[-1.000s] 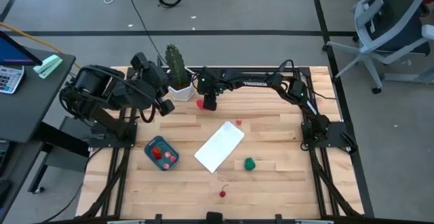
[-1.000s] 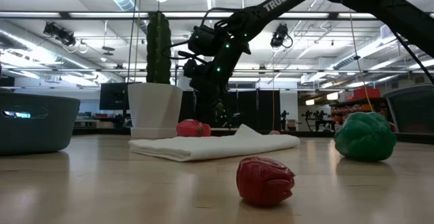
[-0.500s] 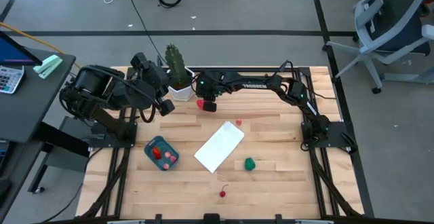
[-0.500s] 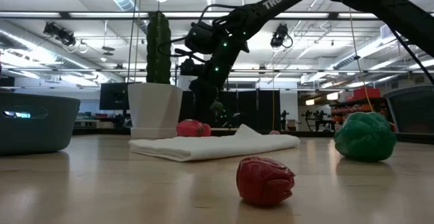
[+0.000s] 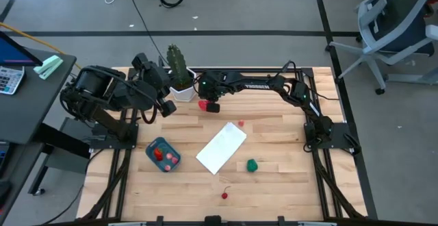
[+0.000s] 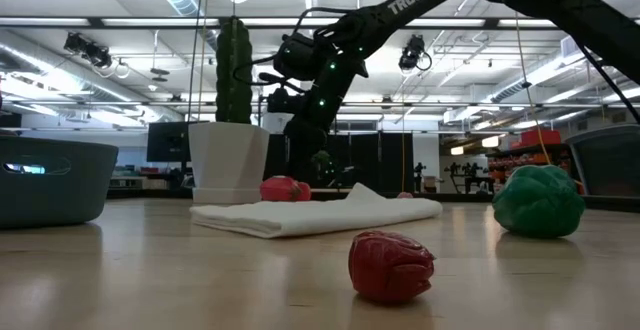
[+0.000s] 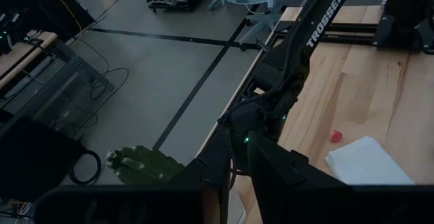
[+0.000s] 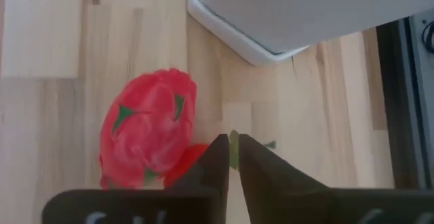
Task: Pick and placing Produce into tupperware
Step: Put the strawberry into the blue bin
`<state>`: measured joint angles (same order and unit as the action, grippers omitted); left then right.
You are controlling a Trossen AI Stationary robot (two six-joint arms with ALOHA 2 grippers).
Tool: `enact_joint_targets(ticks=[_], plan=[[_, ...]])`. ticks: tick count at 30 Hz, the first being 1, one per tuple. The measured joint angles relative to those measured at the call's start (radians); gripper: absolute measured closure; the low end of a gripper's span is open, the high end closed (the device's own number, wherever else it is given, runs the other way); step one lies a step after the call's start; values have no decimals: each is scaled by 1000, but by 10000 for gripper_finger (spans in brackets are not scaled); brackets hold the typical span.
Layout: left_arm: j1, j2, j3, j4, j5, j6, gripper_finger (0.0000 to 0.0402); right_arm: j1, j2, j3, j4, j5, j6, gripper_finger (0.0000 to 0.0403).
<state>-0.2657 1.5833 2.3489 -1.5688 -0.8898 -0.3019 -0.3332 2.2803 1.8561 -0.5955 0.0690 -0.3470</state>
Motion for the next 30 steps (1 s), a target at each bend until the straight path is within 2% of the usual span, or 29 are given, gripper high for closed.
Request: enact_joint_targets(ticks=[6,9,12,17,24,30], plan=[[0,0,0,-1,0,0,347,5,0,0,-4,91,-97,385],[0,0,0,-1,0,-1,344,-4,-4,0,-3,85,-135,395],[0,0,0,-1,0,0,340,-18,-6,0,-13,73,-180,389],[0,0,0,-2,0,1,345,-29,-6,0,-56,77,-299,327],[0,0,0,-2,0,2,351,-15,-7,0,-54,74,-330,214],[0,0,0,-2,0,2,344,-11,-34,0,-79,122,-330,169]])
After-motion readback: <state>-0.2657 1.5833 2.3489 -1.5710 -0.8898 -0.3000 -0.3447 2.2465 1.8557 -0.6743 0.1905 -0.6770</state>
